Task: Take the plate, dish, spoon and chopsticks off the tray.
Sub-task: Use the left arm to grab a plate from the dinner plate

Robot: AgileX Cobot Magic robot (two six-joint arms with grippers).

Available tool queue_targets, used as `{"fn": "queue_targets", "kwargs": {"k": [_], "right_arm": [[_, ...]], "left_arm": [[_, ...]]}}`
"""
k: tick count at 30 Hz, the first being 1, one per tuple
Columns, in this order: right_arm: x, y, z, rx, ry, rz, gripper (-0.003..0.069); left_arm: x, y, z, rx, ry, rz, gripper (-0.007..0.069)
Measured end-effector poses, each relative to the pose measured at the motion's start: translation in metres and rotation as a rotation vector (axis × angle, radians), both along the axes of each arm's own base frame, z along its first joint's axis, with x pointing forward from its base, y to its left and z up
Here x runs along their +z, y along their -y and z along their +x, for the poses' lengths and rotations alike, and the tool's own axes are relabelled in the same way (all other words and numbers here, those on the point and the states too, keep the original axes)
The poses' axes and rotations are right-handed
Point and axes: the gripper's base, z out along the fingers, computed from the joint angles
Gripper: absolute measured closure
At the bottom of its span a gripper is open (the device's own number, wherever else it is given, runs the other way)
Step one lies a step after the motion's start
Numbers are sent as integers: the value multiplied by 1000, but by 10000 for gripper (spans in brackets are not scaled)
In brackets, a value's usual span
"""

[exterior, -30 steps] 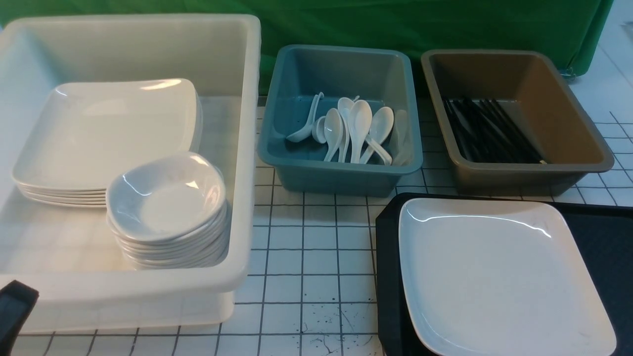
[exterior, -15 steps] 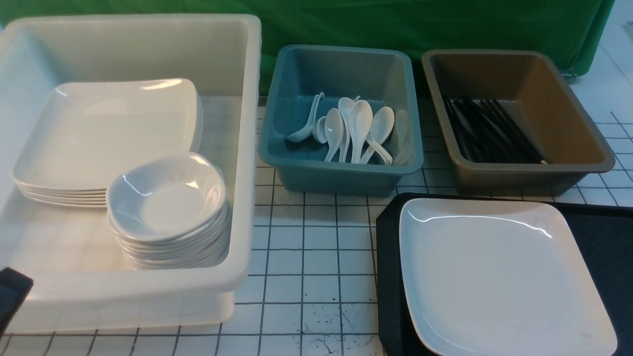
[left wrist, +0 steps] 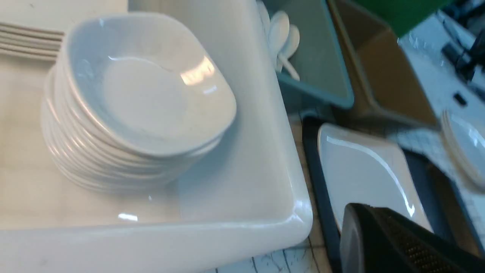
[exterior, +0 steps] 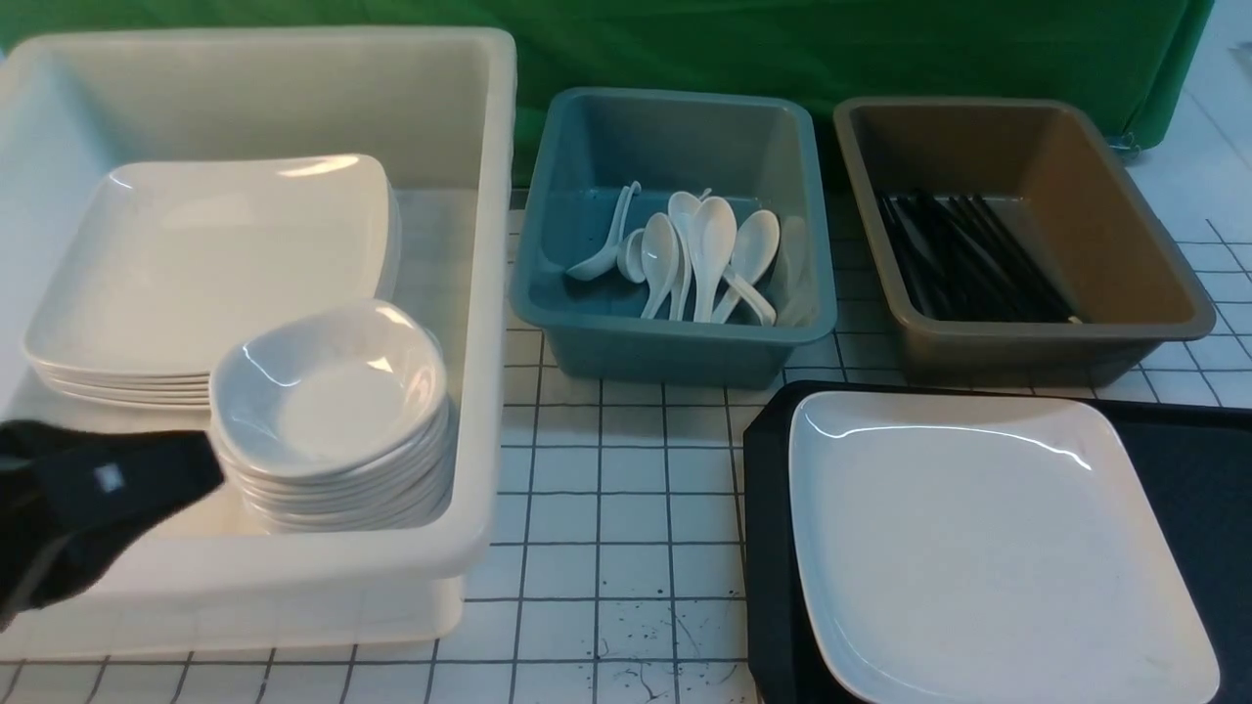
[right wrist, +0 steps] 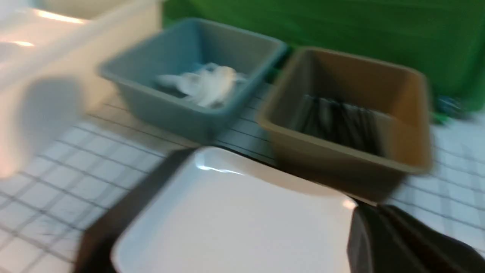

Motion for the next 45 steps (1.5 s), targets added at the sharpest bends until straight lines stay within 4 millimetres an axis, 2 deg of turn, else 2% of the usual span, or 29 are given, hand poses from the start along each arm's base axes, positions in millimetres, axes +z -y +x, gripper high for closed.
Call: {"fn": "queue_targets", "kwargs": {"k": [4,6,9,15,20,23,29,39,45], "right_arm": [[-7,-15,-1,126,-1,31,663],[-7,-19,-3,180,-12,58,663],[-6,-26,-8,280,-31,104,663],[-3,-51,-24,587,-93,166,663],[-9,-76,-29,732,-216,75,663],[-10,-88,-32,802,-223,36,663],[-1,-107,-39,934,-118,66,663],[-5,-111,-40,959,-57,45,645],[-3,-111,-33,939,272,-154,550]], "left_arm": [[8,13,30,-179,-141,-6,603],[5,19,45,-256,-192,-39,603],[-1,28,57,-317,-228,-78,603],[-15,60,67,-443,-287,-55,599],[-19,82,71,-491,-301,-17,570],[-20,89,71,-505,-295,-10,538],[-22,92,72,-499,-280,12,459],[-21,89,81,-435,-200,49,419],[-20,89,82,-427,-193,49,414]]}}
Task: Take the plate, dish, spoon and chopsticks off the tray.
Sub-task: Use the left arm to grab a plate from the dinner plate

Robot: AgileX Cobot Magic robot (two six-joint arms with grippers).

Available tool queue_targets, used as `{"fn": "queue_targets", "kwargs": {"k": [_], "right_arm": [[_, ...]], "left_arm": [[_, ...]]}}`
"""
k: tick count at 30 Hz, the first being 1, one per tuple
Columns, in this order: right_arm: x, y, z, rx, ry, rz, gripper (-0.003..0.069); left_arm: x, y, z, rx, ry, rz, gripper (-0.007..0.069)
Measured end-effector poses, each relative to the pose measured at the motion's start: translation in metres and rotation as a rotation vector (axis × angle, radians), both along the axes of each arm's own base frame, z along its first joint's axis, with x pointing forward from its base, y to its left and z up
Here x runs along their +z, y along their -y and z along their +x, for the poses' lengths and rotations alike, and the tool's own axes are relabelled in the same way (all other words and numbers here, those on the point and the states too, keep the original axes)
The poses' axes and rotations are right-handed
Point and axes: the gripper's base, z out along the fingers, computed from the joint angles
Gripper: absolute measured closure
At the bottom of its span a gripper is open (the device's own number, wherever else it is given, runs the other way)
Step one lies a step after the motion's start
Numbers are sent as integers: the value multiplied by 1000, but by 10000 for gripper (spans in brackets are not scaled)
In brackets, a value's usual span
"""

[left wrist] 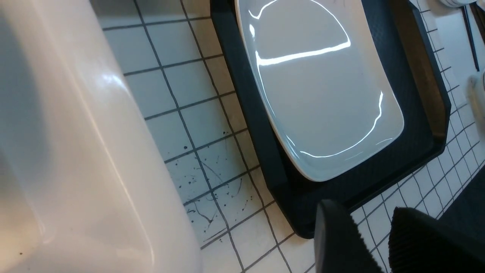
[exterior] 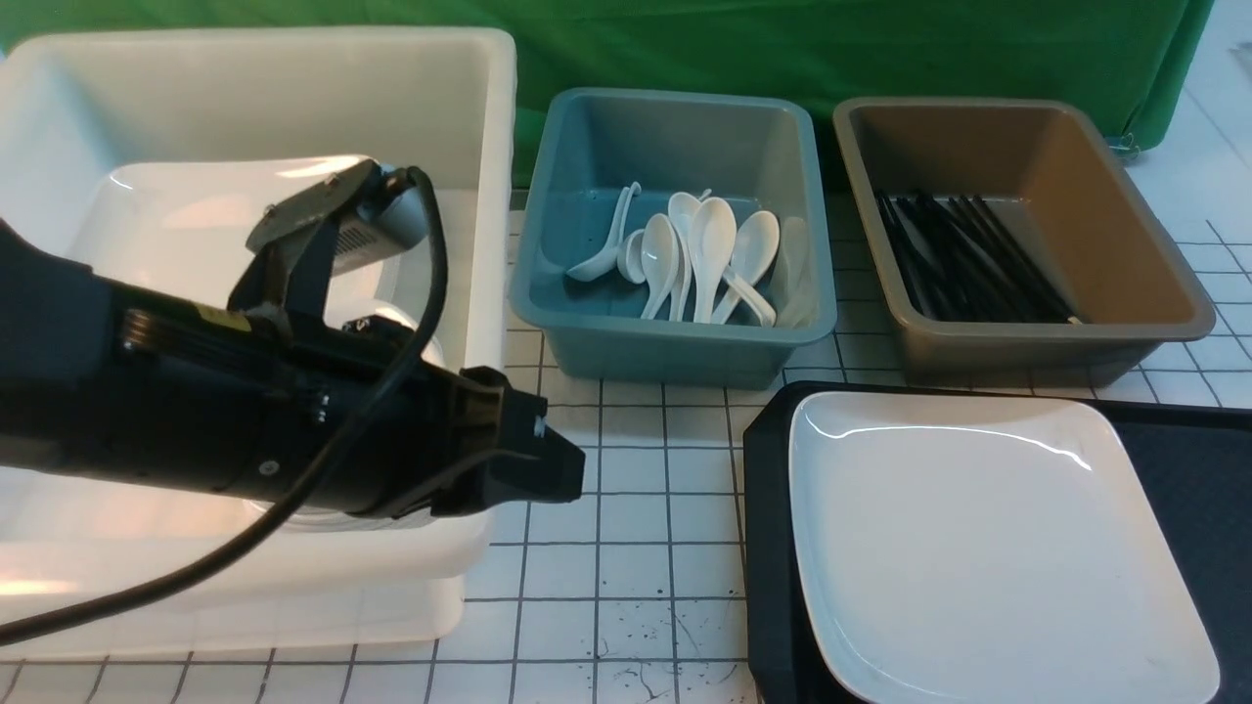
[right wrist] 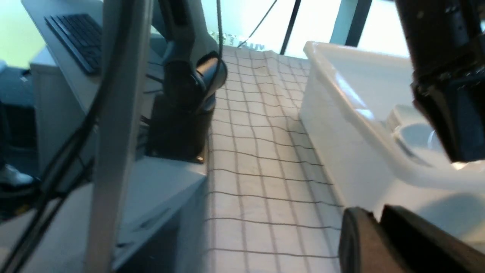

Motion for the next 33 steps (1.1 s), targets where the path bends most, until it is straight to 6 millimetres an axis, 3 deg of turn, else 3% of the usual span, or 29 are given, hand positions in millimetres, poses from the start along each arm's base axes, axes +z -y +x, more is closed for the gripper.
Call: {"fn": "queue_targets", "kwargs": {"k": [6,18,20,24,33], "right_arm": [[-4,3,9,-63,206,-91,477],[-11,5,15,-150,108,-119,486],[-17,5,18,-143,297,-186,485],[-13,2,15,-102,381,-141,484],[-9,0,11,-65,317,-71,657]], "left_arm": [[0,0,0,6,-3,-3,408],[1,0,1,17,5,-8,407],[1,0,2,23,9,-10,407],[1,-1,3,34,19,-13,405],[2,0,3,65,-9,-33,398]]}}
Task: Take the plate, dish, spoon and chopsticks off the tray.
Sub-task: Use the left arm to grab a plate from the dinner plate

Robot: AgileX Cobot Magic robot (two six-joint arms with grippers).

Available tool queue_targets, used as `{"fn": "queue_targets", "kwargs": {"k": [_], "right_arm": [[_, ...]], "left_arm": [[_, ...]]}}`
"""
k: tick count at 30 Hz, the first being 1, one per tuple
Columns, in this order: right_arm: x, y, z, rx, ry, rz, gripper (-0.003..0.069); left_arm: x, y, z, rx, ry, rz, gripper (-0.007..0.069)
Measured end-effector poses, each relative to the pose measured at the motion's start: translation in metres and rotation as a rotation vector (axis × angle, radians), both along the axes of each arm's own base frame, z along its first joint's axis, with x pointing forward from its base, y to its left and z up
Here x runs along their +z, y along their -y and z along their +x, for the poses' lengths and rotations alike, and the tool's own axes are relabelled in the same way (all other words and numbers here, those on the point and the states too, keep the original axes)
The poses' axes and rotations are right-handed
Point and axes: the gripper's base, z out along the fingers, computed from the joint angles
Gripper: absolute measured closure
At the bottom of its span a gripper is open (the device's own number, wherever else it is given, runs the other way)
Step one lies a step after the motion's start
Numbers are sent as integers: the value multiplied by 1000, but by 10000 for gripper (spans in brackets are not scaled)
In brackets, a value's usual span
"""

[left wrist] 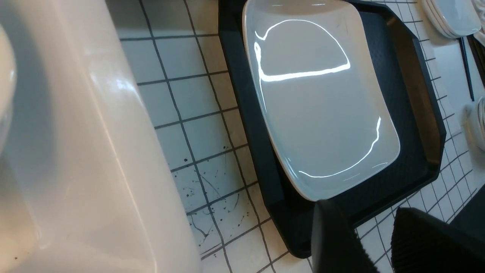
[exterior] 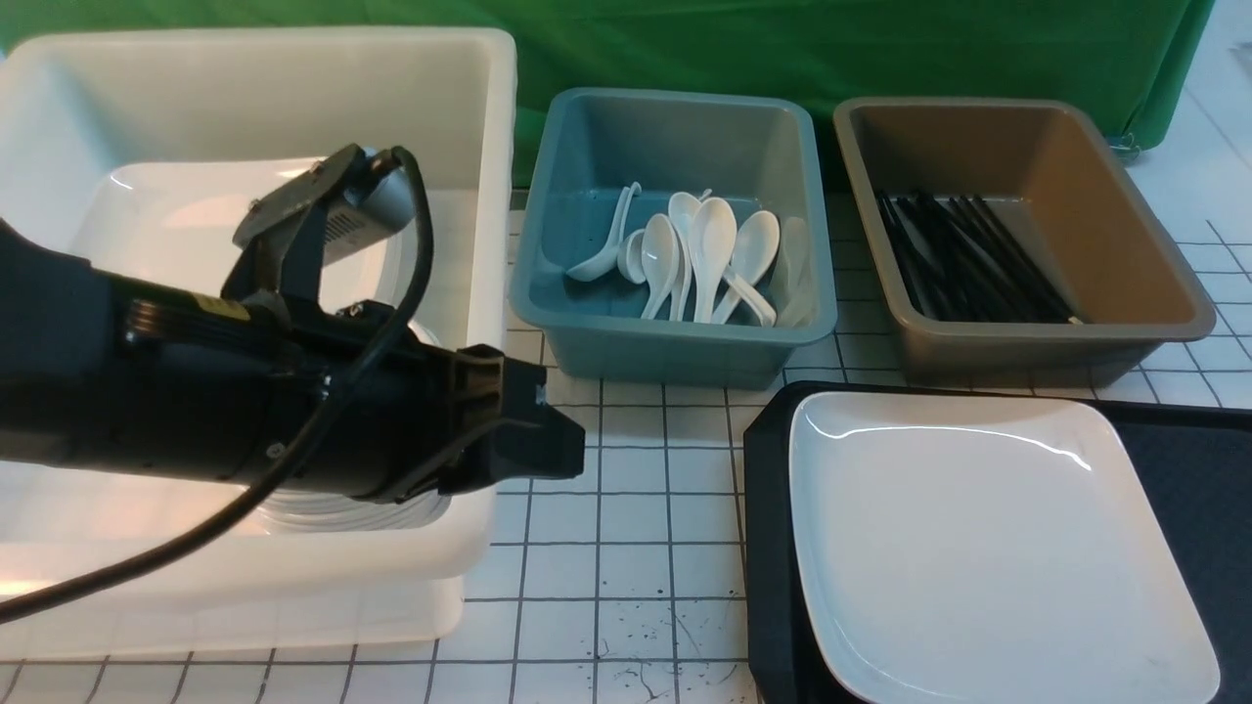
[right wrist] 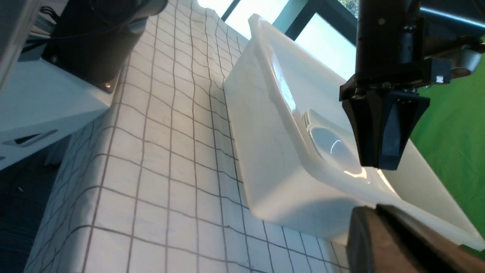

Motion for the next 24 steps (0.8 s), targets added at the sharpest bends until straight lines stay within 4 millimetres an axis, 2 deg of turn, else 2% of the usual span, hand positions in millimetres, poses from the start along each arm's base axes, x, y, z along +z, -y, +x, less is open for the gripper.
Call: {"fn": "queue_targets", "kwargs": {"k": [5,6,10,13,16,20,24], "right_arm": [[2,14,4,-62,-161,84,661],[2,25,7,-109,-263,142,661],[-5,39,9,-131,-328,208,661],[-9,40,9,-125,-351,216,661],[-9,40,8,-118,-362,218,662],[-9,40,7,-114,-383,216,662],[-9,40,5,-102,-445,216,662]], "left_arm": [[0,0,0,0,0,0,398],[0,0,0,0,0,0,398],[0,0,0,0,0,-1,398],[-1,0,-2,-12,-14,2,408],[-2,1,-3,-25,-36,3,445],[-6,6,-9,-29,-143,-14,593],[-18,23,-14,-71,-261,-17,629]]}}
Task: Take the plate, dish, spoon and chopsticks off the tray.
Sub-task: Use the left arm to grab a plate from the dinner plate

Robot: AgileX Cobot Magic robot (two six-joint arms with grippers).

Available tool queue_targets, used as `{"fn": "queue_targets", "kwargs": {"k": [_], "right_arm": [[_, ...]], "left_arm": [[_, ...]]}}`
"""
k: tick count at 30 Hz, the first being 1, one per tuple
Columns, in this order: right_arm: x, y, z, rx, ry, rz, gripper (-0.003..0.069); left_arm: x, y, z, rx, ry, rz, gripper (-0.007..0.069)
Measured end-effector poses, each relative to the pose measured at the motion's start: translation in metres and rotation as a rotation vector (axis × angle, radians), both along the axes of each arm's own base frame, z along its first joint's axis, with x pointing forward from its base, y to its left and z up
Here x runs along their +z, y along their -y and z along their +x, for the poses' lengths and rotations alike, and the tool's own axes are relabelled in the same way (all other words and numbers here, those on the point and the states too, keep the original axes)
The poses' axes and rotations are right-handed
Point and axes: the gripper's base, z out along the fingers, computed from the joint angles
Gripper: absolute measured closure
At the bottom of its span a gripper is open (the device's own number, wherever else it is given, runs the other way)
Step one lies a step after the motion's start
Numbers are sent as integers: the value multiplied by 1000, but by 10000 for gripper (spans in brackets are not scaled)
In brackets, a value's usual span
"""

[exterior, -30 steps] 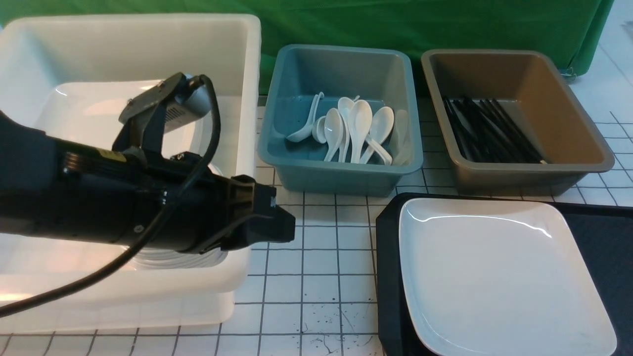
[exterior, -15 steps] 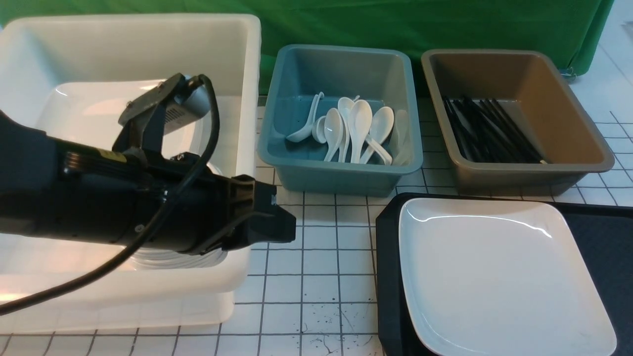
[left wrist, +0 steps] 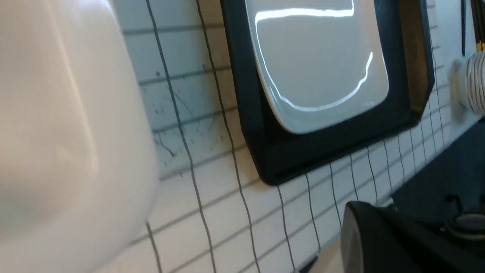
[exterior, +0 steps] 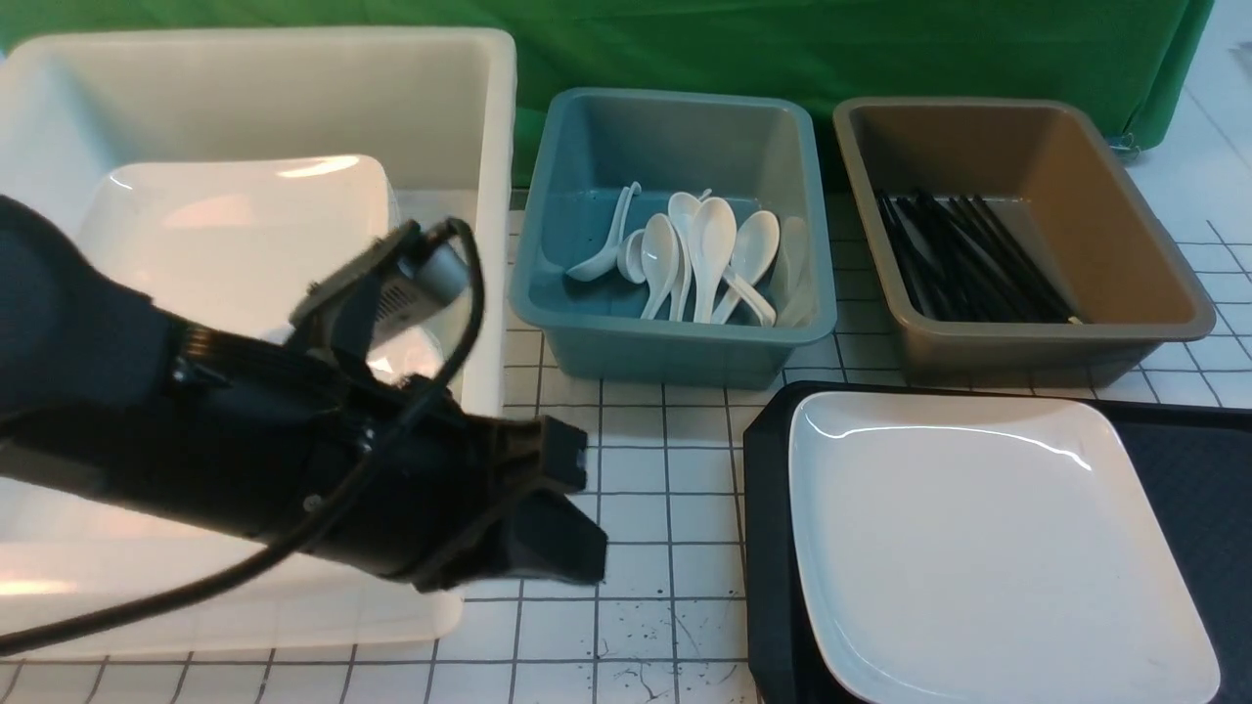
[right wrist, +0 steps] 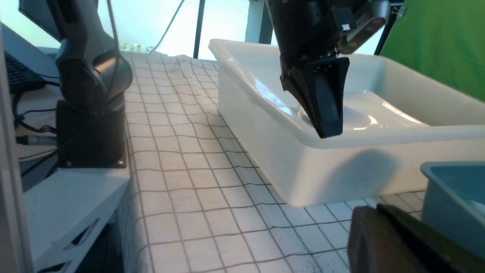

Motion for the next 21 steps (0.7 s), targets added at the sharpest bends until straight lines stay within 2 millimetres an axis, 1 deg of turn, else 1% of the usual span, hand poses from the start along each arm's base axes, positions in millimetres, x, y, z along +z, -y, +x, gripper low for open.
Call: {"fn": "queue_targets", "kwargs": {"k": [1,3,4,6,7,8,10,13,14,15,16,17,19,21], "right_arm": [[0,0,0,3,-16,2,662],[1,1,0,2,-34,1,662],[5,4,0,-6,-51,4,662],[10,7,1,-19,-75,4,662],[12,8,1,-22,-78,5,662],[16,10,1,-24,-98,12,662],[21,12,1,-21,-116,26,662],[25,14,1,-20,-122,38,662],[26,15,1,-19,-123,40,662],[26,15,1,-20,-123,40,662],[26,15,1,-19,-125,39,662],[26,15,1,-20,-125,38,661],[25,15,1,-21,-127,36,661],[25,15,1,-21,-128,35,659]], "left_arm": [[-6,8,-2,-18,-37,3,631],[-12,16,-3,-26,-76,11,631],[-23,31,-6,-47,-127,27,631],[-39,46,-6,-55,-173,48,621],[-40,49,-7,-61,-177,48,619],[-52,60,-8,-58,-204,59,600],[-70,76,-5,-42,-243,74,551],[-87,98,2,-42,-276,87,449],[-90,104,4,-46,-282,87,419],[-93,106,5,-44,-285,92,403],[-97,118,10,-50,-284,90,342],[-99,126,13,-48,-281,88,307],[-100,136,17,-31,-275,76,262],[-106,147,19,7,-288,70,231]]}}
